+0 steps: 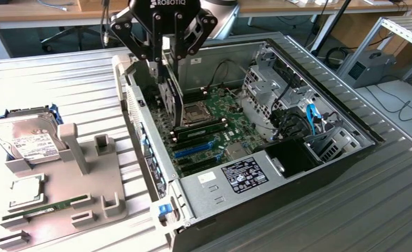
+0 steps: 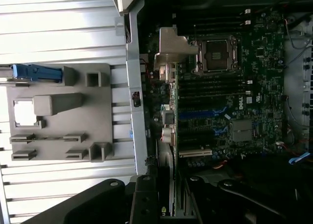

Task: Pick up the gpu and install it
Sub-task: 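Pick up the gpu and move the gpu toward the slot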

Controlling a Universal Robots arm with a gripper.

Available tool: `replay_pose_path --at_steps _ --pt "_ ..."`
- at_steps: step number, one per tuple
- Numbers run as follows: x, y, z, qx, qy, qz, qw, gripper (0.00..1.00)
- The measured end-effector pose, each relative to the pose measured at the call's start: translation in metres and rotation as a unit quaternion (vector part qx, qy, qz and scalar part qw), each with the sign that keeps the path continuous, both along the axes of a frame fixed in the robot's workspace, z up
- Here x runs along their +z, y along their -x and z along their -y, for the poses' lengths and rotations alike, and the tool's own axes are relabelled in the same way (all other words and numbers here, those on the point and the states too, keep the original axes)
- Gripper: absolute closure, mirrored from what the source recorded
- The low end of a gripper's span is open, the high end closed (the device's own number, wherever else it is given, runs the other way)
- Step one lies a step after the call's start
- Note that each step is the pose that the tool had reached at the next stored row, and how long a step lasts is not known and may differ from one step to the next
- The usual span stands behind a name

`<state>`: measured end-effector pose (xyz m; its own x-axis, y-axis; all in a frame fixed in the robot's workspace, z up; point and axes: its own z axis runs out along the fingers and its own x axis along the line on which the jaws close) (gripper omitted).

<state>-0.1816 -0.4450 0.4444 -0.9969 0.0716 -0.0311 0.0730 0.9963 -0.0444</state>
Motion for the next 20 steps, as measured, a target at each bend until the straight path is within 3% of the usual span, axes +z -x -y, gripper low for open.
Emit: replay_pose_path --at_steps 20 --pt "-0.0114 -0.011 0.0000 0.000 0.0004 0.0000 1.0000 0.74"
